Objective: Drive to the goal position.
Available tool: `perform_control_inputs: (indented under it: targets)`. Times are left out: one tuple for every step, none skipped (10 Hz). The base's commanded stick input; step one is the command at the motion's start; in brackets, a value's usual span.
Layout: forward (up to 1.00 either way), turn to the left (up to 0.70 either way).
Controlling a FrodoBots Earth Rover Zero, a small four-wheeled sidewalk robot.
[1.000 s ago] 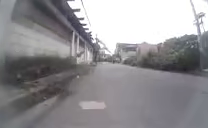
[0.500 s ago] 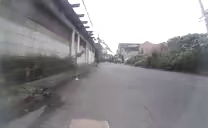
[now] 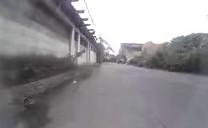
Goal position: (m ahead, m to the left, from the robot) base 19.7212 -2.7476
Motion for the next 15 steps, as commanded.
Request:
perform_control_inputs:
  targets:
    - [1.0,0.0]
    - [1.0,0.0]
    - [1.0,0.0]
    - [1.0,0.0]
    - [1.0,-0.36]
    - [1.0,-0.4]
    - [1.0,-0.26]
    - [1.0,-0.06]
    - [1.0,0.0]
    - [1.0,0.0]
    - [1.0,0.0]
    - [1.0,0.0]
    - [1.0,0.0]
    - [1.0,0.0]
    - [1.0,0.0]
